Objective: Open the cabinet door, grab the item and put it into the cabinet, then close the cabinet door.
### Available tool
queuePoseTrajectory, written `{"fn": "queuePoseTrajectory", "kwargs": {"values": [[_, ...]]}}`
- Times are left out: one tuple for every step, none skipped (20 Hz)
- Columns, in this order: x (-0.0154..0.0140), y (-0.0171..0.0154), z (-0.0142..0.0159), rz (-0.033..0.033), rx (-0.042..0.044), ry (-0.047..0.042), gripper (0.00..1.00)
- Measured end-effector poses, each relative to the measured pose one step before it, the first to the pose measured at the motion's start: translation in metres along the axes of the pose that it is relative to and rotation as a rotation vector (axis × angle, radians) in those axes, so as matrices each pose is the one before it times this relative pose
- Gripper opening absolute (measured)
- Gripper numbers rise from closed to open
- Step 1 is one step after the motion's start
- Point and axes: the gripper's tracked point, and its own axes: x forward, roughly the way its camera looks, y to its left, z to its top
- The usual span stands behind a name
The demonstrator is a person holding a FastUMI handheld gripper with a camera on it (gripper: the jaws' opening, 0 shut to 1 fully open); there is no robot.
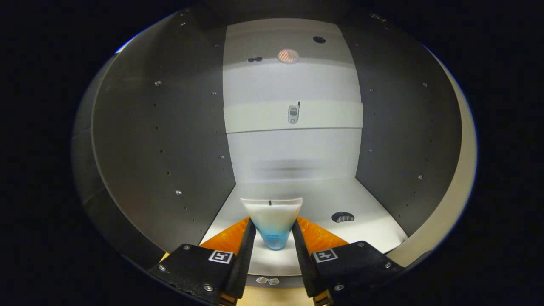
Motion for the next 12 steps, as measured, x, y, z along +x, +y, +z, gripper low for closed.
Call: {"fn": "queuePoseTrajectory", "kwargs": {"values": [[0.00007,-0.00162,-0.00259,-0.00128,0.00281,0.01244,0.54],[-0.00016,0.00099,0.00162,0.00611,0.0034,-0.00421,0.55],[-0.00061,-0.00097,0.0007,0.00543,0.00059,-0.00109,0.56],[-0.00255,0.00009,0.00083,0.00212,-0.00451,-0.00336,0.63],[-0.00338,-0.00157,0.00103,-0.00109,-0.00868,-0.00116,0.68],[-0.00788,-0.00034,0.00115,0.0002,-0.01312,-0.00798,0.8],[-0.00764,-0.00046,0.00388,0.00019,-0.01246,-0.01629,0.86],[-0.0087,0.0,0.0031,0.00112,-0.01133,-0.01698,0.92],[-0.0107,-0.00128,0.0038,-0.0011,-0.00803,-0.01934,0.93],[-0.01133,0.00017,0.00347,0.00085,-0.00797,-0.0174,0.93],[-0.01228,-0.00064,0.00422,0.00014,-0.00716,-0.01788,0.94],[-0.0144,-0.00022,0.00399,0.00063,-0.00722,-0.01839,0.94]]}}
